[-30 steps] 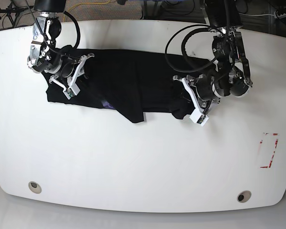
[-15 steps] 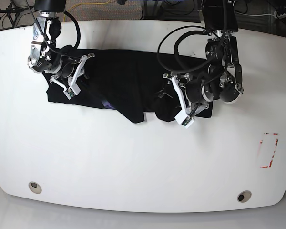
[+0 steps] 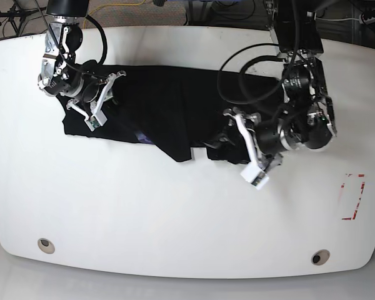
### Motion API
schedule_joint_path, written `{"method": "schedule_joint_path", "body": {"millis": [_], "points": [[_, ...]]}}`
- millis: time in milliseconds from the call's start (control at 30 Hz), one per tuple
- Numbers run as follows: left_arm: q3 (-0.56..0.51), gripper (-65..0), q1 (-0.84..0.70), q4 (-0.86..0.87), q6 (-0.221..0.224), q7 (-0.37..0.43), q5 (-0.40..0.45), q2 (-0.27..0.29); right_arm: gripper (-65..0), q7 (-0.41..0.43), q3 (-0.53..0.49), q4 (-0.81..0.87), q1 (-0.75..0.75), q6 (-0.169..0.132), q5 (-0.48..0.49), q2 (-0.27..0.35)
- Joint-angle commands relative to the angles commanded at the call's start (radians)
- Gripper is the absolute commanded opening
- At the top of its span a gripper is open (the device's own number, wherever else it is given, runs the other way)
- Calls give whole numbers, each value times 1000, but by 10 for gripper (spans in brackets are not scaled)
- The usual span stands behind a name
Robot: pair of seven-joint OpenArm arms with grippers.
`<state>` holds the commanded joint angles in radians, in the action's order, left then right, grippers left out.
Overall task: Fold the T-shirt properly
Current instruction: 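Fold the strip's end held by the left gripper toward the right gripper, then release the folded end and move the right gripper to the strip's middle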
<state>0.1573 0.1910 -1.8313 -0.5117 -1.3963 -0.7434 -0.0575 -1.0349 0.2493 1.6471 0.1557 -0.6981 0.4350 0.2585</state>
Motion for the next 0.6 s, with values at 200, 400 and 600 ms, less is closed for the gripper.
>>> {"method": "schedule_joint_path", "body": {"millis": [200, 400, 600], "points": [[14, -268, 0, 69, 0, 53, 135, -57, -530, -5, 2, 69, -2, 0, 0, -5], [17, -267, -9, 123, 0, 151, 160, -135, -526, -55, 2, 183, -6, 0, 2, -32], [21, -267, -48, 203, 0, 243, 187, -201, -471, -181, 49, 310, -46, 0, 2, -84]]}}
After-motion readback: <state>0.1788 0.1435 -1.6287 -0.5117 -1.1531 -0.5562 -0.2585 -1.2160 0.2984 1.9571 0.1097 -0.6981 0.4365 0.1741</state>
